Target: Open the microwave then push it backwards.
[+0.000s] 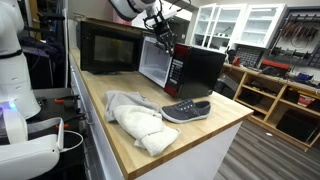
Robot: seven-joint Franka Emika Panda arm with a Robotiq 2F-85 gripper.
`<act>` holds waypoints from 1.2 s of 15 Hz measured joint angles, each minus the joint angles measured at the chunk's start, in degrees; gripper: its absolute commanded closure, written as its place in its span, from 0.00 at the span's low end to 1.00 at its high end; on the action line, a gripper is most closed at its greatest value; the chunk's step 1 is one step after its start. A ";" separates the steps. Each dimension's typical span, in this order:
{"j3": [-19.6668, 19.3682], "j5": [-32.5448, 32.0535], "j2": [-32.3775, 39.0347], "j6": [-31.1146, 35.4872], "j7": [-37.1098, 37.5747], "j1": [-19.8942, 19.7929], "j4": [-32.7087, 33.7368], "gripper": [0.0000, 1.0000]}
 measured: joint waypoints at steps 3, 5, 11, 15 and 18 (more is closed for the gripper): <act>-0.15 -4.64 -0.62 2.55 1.97 -0.18 -1.73 1.00; -0.38 -7.76 -1.02 4.52 3.47 -0.32 -2.87 1.00; -1.34 -17.06 -1.99 9.37 8.75 -0.52 -5.53 1.00; -2.60 -25.40 -1.23 14.02 13.46 -1.47 -5.82 1.00; -4.23 -30.92 0.85 18.27 16.58 -2.69 -4.18 1.00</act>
